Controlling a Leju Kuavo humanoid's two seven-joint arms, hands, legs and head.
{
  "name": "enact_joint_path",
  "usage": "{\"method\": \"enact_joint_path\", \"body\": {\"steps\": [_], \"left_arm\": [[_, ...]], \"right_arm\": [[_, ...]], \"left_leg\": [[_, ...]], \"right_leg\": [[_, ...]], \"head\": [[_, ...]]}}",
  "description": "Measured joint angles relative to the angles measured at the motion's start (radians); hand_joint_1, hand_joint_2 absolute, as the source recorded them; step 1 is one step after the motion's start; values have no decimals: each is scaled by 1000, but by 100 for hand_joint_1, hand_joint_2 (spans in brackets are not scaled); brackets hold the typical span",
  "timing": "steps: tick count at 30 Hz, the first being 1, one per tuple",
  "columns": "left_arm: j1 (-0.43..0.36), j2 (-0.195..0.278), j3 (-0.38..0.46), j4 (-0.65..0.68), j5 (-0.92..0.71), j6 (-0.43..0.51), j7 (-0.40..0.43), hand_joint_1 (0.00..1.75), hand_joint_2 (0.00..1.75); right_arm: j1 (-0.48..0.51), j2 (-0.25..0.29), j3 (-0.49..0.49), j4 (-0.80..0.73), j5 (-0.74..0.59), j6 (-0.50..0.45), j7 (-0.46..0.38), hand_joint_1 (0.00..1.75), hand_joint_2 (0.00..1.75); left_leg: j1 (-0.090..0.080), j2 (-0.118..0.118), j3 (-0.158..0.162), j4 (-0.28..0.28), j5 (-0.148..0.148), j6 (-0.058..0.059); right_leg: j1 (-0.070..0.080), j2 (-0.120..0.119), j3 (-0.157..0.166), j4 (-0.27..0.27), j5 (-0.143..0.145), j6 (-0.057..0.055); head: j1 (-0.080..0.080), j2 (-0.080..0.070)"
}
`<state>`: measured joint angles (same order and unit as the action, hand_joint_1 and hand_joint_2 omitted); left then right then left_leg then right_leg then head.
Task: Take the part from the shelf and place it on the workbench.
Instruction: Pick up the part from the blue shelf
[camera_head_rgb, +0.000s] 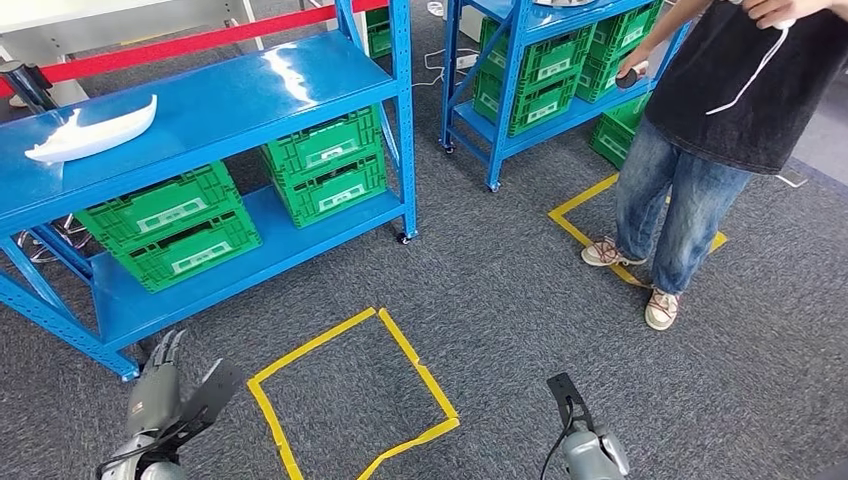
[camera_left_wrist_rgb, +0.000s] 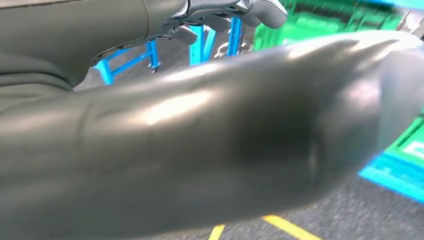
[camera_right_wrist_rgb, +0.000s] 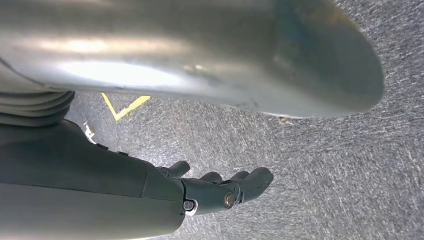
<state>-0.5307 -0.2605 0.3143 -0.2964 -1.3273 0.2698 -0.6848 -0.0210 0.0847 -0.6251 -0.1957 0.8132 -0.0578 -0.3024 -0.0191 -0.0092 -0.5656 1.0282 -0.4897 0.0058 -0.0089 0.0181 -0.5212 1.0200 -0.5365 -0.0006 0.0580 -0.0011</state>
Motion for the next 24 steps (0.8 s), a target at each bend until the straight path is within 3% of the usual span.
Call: {"method": "enact_joint_path", "body": {"steps": [5, 14, 21, 24], "left_arm": [[-58, -16, -78, -30, 9, 14, 7, 0, 0], [-177, -10, -259, -111, 31, 27, 116, 0, 0], [-238, 54, -384, -150, 46, 66, 269, 0, 0], [-257, 81, -418, -164, 51, 67, 288, 0, 0]], "right_arm": [[-2, 0, -6, 0, 4, 2, -3, 0, 0], [-2, 0, -12, 1, 13, 5, -14, 0, 0], [-2, 0, -23, 1, 30, 23, -18, 0, 0], [-2, 0, -27, 1, 34, 25, -18, 0, 0]], "left_leg": [[0, -1, 0, 0, 0, 0], [0, -1, 0, 0, 1, 0], [0, -1, 0, 0, 1, -1], [0, -1, 0, 0, 1, -1]], "right_leg": [[0, -1, 0, 0, 0, 0], [0, -1, 1, 0, 0, 0], [0, -1, 0, 0, 0, 0], [0, -1, 0, 1, 0, 0]], "head": [[0, 0], [0, 0], [0, 0], [0, 0]]}}
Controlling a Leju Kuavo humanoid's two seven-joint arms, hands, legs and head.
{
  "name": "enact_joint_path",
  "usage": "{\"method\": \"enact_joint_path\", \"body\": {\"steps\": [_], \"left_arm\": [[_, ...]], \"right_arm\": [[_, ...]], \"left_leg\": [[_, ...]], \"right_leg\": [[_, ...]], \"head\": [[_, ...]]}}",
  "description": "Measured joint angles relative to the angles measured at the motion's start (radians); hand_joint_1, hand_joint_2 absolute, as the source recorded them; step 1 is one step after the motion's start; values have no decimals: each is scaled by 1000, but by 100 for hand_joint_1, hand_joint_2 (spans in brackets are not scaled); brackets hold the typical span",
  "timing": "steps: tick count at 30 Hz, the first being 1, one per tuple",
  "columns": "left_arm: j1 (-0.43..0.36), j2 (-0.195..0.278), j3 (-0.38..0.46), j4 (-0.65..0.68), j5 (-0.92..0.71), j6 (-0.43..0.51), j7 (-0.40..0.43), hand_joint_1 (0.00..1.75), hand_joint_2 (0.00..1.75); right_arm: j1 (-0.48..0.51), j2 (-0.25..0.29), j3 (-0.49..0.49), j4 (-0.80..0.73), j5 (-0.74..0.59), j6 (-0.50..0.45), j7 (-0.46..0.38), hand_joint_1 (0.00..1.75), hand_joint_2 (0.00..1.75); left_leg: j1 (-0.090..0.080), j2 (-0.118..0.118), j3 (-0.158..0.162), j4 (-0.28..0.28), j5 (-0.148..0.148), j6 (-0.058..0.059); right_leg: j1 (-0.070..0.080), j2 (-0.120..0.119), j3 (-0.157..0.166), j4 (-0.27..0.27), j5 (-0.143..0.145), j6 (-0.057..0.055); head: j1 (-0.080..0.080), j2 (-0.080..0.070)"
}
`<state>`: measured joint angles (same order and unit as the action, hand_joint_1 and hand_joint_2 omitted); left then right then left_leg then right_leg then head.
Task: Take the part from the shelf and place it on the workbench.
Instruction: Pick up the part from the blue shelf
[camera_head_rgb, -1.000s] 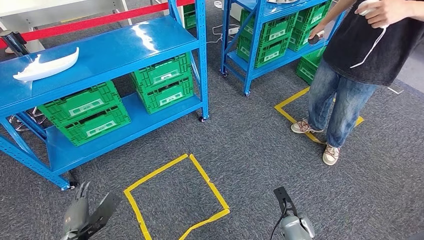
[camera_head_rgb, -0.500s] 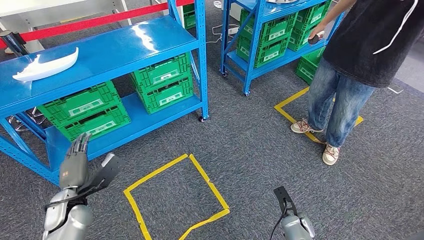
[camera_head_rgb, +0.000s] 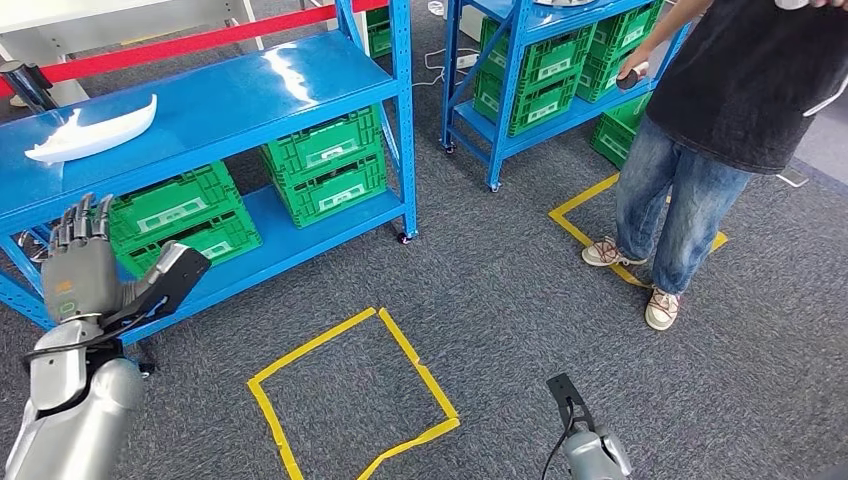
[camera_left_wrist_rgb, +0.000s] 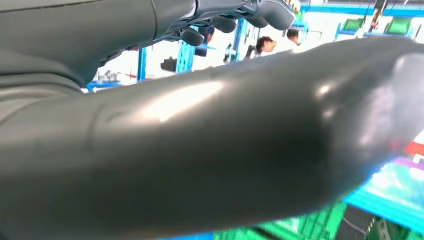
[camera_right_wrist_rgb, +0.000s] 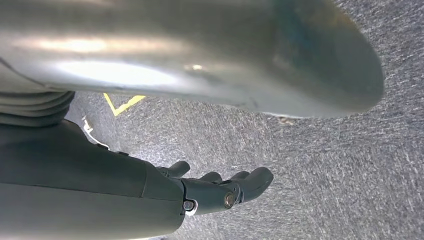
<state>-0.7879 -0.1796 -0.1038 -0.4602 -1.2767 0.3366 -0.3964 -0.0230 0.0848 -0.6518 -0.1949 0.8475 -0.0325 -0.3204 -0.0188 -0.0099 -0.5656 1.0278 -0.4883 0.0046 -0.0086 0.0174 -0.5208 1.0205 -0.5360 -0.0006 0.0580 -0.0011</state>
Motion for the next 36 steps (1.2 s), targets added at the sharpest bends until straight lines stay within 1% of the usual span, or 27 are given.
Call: {"method": "enact_joint_path", "body": {"steps": [3, 6, 8, 12, 14, 18, 22, 27, 30, 32, 33, 34, 35, 36], "left_arm": [[-4, 15, -25, -9, -7, 5, 25, 0, 0], [-11, 34, -52, -11, -28, -13, 78, 0, 0], [-20, 51, -73, -10, -53, -45, 129, 0, 0], [-36, 88, -116, 5, -111, -119, 266, 0, 0], [-39, 110, -131, 18, -126, -143, 312, 0, 0], [-39, 143, -147, 37, -134, -153, 334, 0, 0], [-40, 160, -158, 50, -150, -176, 363, 0, 0], [-40, 191, -164, 66, -167, -193, 406, 0, 0], [-40, 206, -164, 76, -169, -199, 418, 0, 0], [-41, 212, -164, 79, -172, -204, 421, 0, 0], [-41, 214, -164, 80, -173, -205, 421, 0, 0], [-42, 214, -165, 80, -175, -205, 422, 0, 0], [-42, 213, -165, 80, -176, -206, 422, 0, 0], [-42, 213, -165, 81, -177, -207, 423, 0, 0]], "right_arm": [[0, 0, -3, 0, 5, 5, 0, 0, 0], [-1, 0, -4, 0, 11, 11, 1, 0, 0], [-1, 0, -4, 0, 16, 13, 2, 0, 0], [-1, 0, -4, 0, 30, 18, 1, 0, 0], [-1, 0, -4, 0, 36, 21, 0, 0, 0], [-2, 1, -5, 0, 41, 26, 0, 0, 0], [-6, 1, -5, 0, 43, 27, 1, 0, 0], [-7, 6, -5, 0, 52, 28, 5, 0, 0], [-8, 9, -5, 0, 58, 30, 8, 0, 0], [-10, 10, -5, 0, 60, 30, 9, 0, 0], [-12, 10, -5, 0, 60, 30, 9, 0, 0], [-13, 11, -5, 0, 60, 30, 9, 0, 0], [-14, 11, -6, 0, 60, 29, 9, 0, 0], [-15, 11, -6, 0, 61, 29, 9, 0, 0]], "left_leg": [[0, 0, 0, 0, 0, 0], [0, 0, 0, 0, 0, 0], [0, 0, 0, 0, 0, 0], [0, 0, 0, 0, 0, 0], [0, 1, 0, 0, 0, 0], [0, 0, 0, 0, 0, 0], [0, 0, 0, 0, 0, 0], [-4, 0, -1, 3, -1, 2], [-8, 0, -1, 3, -2, 5], [-5, 1, 2, -7, 2, 13], [-2, 3, 5, -15, 6, 18], [2, 4, 9, -23, 10, 23], [5, 5, 12, -28, 12, 26], [5, 6, 12, -30, 12, 28]], "right_leg": [[0, 0, 0, 0, 0, 0], [0, 0, 0, 0, 0, 0], [0, 0, 0, 0, 0, 0], [0, 0, 0, 0, 0, 0], [0, 1, 0, 0, 0, 0], [0, 1, 0, 0, 0, 0], [0, 1, 0, 0, 0, 0], [-4, 1, -1, -1, 1, 2], [-7, 1, -1, -3, 3, 6], [-8, 1, 0, -4, 2, 11], [-7, -1, -4, 4, -3, 14], [-6, -2, -18, 30, -16, 17], [-6, -4, -43, 77, -36, 20], [-6, -5, -82, 143, -61, 22]], "head": [[0, 0], [0, 0], [0, 0], [0, 0], [0, 0], [0, 0], [0, 0], [0, 0], [0, 0], [0, 0], [0, 0], [1, 0], [2, 0], [4, 0]]}}
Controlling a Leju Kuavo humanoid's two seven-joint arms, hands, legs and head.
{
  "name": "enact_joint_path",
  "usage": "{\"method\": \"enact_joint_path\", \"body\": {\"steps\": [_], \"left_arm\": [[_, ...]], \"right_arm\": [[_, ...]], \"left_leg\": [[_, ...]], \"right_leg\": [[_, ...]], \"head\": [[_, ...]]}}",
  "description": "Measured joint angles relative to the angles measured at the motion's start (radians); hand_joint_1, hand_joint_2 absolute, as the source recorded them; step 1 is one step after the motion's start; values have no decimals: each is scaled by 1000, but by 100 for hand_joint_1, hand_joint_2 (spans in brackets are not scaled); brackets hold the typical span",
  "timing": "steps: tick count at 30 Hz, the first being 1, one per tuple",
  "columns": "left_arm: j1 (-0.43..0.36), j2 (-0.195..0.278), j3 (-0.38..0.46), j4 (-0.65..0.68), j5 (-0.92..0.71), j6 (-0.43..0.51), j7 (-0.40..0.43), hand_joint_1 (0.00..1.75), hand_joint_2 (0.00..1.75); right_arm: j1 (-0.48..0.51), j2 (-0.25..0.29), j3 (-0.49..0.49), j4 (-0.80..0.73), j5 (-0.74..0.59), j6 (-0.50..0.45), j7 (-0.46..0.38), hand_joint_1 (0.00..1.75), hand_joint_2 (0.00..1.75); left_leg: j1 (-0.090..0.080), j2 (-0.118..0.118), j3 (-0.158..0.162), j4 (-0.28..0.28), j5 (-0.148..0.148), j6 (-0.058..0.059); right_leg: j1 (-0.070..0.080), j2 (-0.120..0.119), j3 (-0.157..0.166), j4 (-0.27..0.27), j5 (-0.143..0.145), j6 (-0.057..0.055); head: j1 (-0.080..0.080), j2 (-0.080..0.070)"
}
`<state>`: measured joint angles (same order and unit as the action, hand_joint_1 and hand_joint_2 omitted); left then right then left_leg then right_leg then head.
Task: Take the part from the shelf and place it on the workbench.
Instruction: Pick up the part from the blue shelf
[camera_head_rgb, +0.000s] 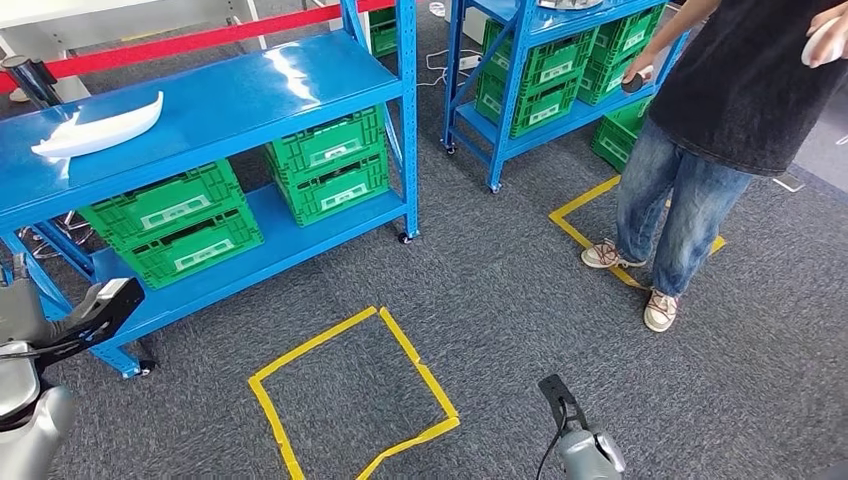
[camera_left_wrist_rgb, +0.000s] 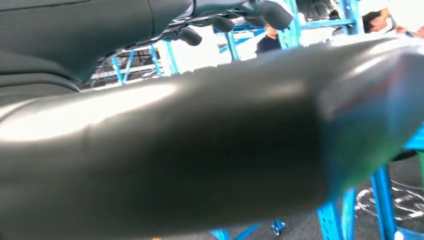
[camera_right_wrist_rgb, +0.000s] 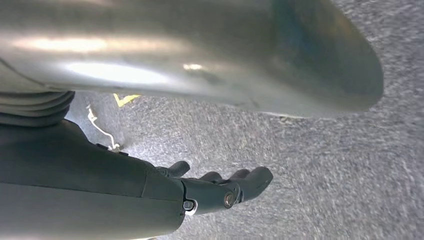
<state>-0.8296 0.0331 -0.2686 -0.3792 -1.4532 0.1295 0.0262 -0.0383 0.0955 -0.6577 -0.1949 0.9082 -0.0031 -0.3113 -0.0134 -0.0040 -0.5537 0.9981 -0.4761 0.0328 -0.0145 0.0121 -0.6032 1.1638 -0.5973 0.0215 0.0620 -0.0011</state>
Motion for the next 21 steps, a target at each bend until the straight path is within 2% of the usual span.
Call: {"method": "enact_joint_path", "body": {"steps": [1, 2, 3, 4, 6, 7, 8, 12, 14, 16, 17, 18, 19, 21], "left_arm": [[2, -1, 0, 1, 0, -2, 0, 0, 0], [5, -2, 0, 3, 0, -3, 0, 0, 0], [7, -2, 0, 4, 0, -4, 0, 0, 0], [9, -3, 0, 5, 0, -4, 0, 0, 0], [9, -4, 0, 5, 0, -4, 0, 0, 0], [8, -4, 0, 5, 0, -4, 0, 0, 0], [8, -4, 0, 5, 0, -4, 0, 0, 0], [9, -6, -1, 4, -1, -4, -2, 0, 0], [8, -7, -2, 4, -1, -3, 0, 0, 0], [12, -7, -3, 5, -3, -2, 4, 0, 0], [16, -7, -3, 6, -4, -2, 6, 0, 0], [20, -8, -3, 7, -5, -2, 8, 0, 0], [22, -8, -3, 7, -7, -2, 10, 0, 0], [23, -7, -4, 6, -10, -2, 15, 0, 0]], "right_arm": [[0, 0, -1, 0, 1, 0, 0, 0, 0], [0, 0, -2, 0, 1, 0, 1, 0, 0], [1, 0, -3, 0, 2, 0, 1, 0, 0], [2, 0, -5, 0, 2, 0, 2, 0, 0], [2, 0, -10, 0, 2, 0, 2, 0, 0], [1, 1, -12, 1, 2, 0, 1, 0, 0], [1, 2, -14, 1, 2, 0, 2, 0, 0], [2, 3, -18, 2, 3, -2, 2, 0, 0], [0, 4, -21, 2, 4, -2, 1, 0, 0], [1, 3, -24, 2, 6, -2, 0, 0, 0], [1, 3, -25, 2, 7, -2, 0, 0, 0], [2, 4, -26, 2, 8, -2, 0, 0, 0], [2, 4, -26, 2, 9, -2, 0, 0, 0], [2, 4, -27, 2, 10, -1, 0, 0, 0]], "left_leg": [[0, 1, 0, 0, -1, 1], [1, 2, 1, 1, -4, 0], [2, 2, 2, 3, -7, -3], [5, 2, 4, 6, -12, -7], [11, 2, 9, 18, -26, -21], [12, 1, 8, 26, -35, -29], [11, 1, 7, 32, -41, -36], [9, 1, 4, 38, -51, -56], [12, 1, -29, 105, -84, -66], [13, 1, -104, 237, -129, -72], [13, 1, -142, 292, -138, -73], [14, 1, -166, 315, -128, -71], [13, 1, -171, 301, -99, -68], [10, 1, -133, 178, -9, -54]], "right_leg": [[-2, -1, -44, 70, -21, 2], [-4, -1, -81, 122, -28, 5], [-6, -3, -103, 141, -16, 7], [-8, -5, -105, 118, 17, 10], [-13, -10, -64, -6, 100, 18], [-14, -12, -42, -62, 124, 17], [-14, -13, -29, -97, 133, 14], [-12, -11, -23, -111, 124, -15], [-16, -9, -15, -114, 121, -28], [-15, -7, -9, -114, 115, -36], [-14, -6, -6, -114, 112, -38], [-13, -4, -2, -114, 108, -39], [-12, -2, 4, -114, 104, -39], [-10, 0, 20, -115, 93, -37]], "head": [[1, 0], [2, 0], [2, 0], [2, 0], [2, 0], [2, 0], [2, 0], [0, 0], [-3, 0], [-5, 0], [-5, 0], [-5, 0], [-5, 0], [-5, 0]]}}
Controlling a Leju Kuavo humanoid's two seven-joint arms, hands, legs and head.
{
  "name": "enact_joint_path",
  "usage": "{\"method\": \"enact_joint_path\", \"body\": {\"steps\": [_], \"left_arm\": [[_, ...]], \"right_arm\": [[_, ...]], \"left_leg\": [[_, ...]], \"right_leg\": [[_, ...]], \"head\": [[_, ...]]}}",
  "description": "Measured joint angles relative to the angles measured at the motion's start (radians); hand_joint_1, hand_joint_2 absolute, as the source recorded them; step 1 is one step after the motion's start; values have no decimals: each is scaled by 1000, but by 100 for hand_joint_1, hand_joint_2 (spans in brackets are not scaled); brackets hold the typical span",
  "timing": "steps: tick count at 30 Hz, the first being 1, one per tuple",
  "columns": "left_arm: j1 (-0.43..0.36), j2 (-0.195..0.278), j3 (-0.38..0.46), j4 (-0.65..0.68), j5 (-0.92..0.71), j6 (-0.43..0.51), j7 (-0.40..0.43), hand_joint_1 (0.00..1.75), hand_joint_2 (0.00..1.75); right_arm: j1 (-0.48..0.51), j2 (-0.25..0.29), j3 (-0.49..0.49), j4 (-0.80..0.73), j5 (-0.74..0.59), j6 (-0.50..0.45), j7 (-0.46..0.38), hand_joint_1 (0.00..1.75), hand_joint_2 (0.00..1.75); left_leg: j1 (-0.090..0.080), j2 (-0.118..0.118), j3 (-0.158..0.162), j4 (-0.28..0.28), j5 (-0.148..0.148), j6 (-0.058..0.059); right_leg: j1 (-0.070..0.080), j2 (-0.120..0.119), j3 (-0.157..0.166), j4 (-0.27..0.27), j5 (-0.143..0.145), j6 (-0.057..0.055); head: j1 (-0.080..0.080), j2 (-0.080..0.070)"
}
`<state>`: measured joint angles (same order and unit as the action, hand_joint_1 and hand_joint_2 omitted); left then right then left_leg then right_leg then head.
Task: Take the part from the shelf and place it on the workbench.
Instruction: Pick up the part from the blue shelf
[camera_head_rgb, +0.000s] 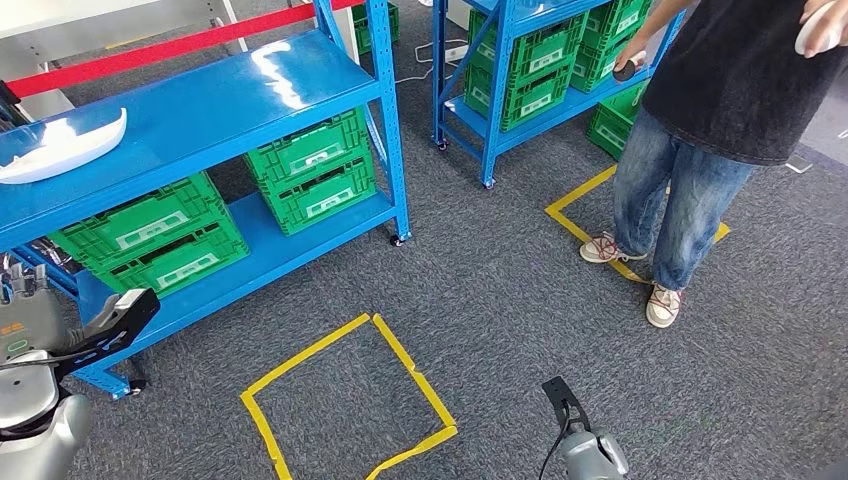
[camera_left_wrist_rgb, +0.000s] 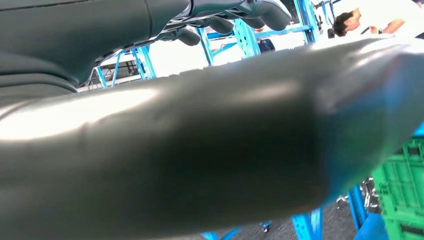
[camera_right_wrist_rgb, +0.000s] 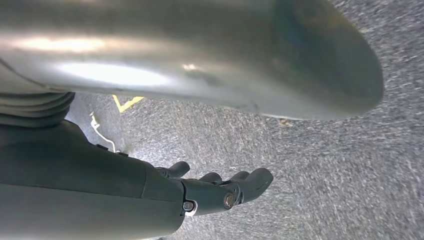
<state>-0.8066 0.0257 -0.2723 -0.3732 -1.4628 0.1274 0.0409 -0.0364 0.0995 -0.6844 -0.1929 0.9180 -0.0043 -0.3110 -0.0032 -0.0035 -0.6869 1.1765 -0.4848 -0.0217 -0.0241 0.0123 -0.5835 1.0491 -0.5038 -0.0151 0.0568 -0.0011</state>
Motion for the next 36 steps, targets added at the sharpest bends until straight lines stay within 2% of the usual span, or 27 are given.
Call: {"method": "enact_joint_path", "body": {"steps": [1, 2, 4, 7, 8, 9, 11, 12, 13, 14, 15, 16, 17, 18, 20, 22, 26, 32, 34, 36], "left_arm": [[-1, 0, 0, 0, 0, 0, 1, 0, 0], [-2, 0, 0, -1, -1, 0, 2, 0, 0], [-4, 0, -1, -1, -1, 0, 3, 0, 0], [-5, -1, -1, -4, -1, 1, 3, 0, 0], [-6, -2, -1, -4, -1, 1, 3, 0, 0], [-7, -3, -1, -5, -1, 1, 3, 0, 0], [-6, -5, -1, -4, -1, 1, 3, 0, 0], [-4, -6, -1, -4, -1, 1, 3, 0, 0], [-2, -6, -1, -3, -1, 1, 3, 0, 0], [-1, -7, -1, -3, -1, 1, 3, 0, 0], [-1, -7, -1, -4, -1, 1, 3, 0, 0], [-1, -8, -1, -4, -1, 1, 4, 0, 0], [-2, -8, -1, -4, -1, 1, 4, 0, 0], [-2, -8, -1, -4, -1, 1, 4, 0, 0], [-2, -8, -1, -3, -1, 0, 5, 0, 0], [-2, -8, -1, -3, -1, -1, 7, 0, 0], [-3, -8, -2, -3, -1, -2, 12, 0, 0], [-4, -9, -2, -3, -1, -22, 9, 0, 0], [-8, -10, -2, -3, -1, -26, 10, 0, 0], [-13, -13, -2, -5, -1, -27, 10, 0, 0]], "right_arm": [[-1, 1, 0, 0, 0, 0, 0, 0, 0], [-1, 1, 0, 0, 1, 0, 0, 0, 0], [-2, 2, 0, 1, 1, 1, 0, 0, 0], [-2, 3, -1, 1, 1, 1, 0, 0, 0], [-3, 3, -1, 1, 1, 1, 0, 0, 0], [-2, 2, -1, 1, 1, 1, 0, 0, 0], [-2, 1, -1, 1, 1, 1, 0, 0, 0], [-2, 0, -1, 1, 1, 1, 1, 0, 0], [-1, 0, -2, 1, 1, 1, 1, 0, 0], [-1, 0, -3, 1, 1, 1, 1, 0, 0], [-2, -1, -3, 1, 1, 1, 1, 0, 0], [-2, -1, -4, 2, 1, 0, 1, 0, 0], [-2, -1, -4, 2, 1, 1, 0, 0, 0], [-2, -1, -4, 2, 1, 1, 0, 0, 0], [-1, 0, -4, 2, 2, 1, 1, 0, 0], [-2, 0, -5, 3, 4, 1, 1, 0, 0], [-2, 1, -5, 3, 4, 2, 1, 0, 0], [-2, 2, -7, 3, 6, 2, 3, 0, 0], [-2, 3, -7, 3, 10, 2, 3, 0, 0], [-3, 4, -7, 3, 14, 2, 2, 0, 0]], "left_leg": [[-4, -1, 26, -61, 31, 7], [-8, -1, 46, -107, 46, 13], [-14, -2, 63, -137, 40, 19], [-7, 0, 79, -162, 41, 30], [-4, 1, 85, -169, 42, 35], [-3, 2, 89, -171, 41, 39], [-3, 2, 91, -170, 37, 44], [-3, 1, 92, -168, 34, 44], [-2, 1, 93, -165, 30, 43], [-1, 0, 95, -161, 25, 40], [1, 0, 97, -154, 19, 36], [0, -1, 96, -147, 12, 30], [-1, -2, 95, -141, 7, 23], [-4, -2, 94, -136, 2, 20], [-7, -3, 94, -136, 3, 25], [-8, -2, 98, -141, 5, 31], [-9, -1, 102, -147, 3, 30], [-13, -1, 99, -144, 2, 30], [-15, 0, 100, -148, 3, 31], [-9, 1, 111, -166, 10, 35]], "right_leg": [[2, 1, 6, -1, -5, 3], [2, 2, 9, -1, -8, 6], [1, 3, 9, -6, -9, 17], [2, -1, 6, 6, -20, 35], [3, -3, -11, 42, -38, 39], [2, -5, -41, 99, -62, 43], [2, -6, -117, 226, -104, 49], [1, -6, -143, 259, -104, 52], [0, -7, -149, 252, -83, 53], [-2, -8, -136, 208, -46, 55], [-3, -10, -110, 139, -5, 55], [-2, -11, -82, 76, 22, 54], [-2, -11, -62, 31, 37, 49], [-2, -10, -51, 8, 41, 45], [-2, -8, -48, 4, 40, 36], [-1, -6, -48, 3, 40, 34], [-3, -3, -47, 2, 39, 29], [-5, -5, -46, 1, 40, 31], [-6, -5, -44, -5, 42, 37], [-5, -7, -46, 4, 36, 44]], "head": [[0, 0], [-1, 0], [-2, 0], [-2, 0], [-1, 0], [-1, 0], [1, 0], [1, 0], [1, 0], [2, 0], [2, 0], [2, 0], [2, 0], [2, 0], [1, 0], [2, 0], [1, 0], [1, 0], [1, 0], [2, 0]]}}
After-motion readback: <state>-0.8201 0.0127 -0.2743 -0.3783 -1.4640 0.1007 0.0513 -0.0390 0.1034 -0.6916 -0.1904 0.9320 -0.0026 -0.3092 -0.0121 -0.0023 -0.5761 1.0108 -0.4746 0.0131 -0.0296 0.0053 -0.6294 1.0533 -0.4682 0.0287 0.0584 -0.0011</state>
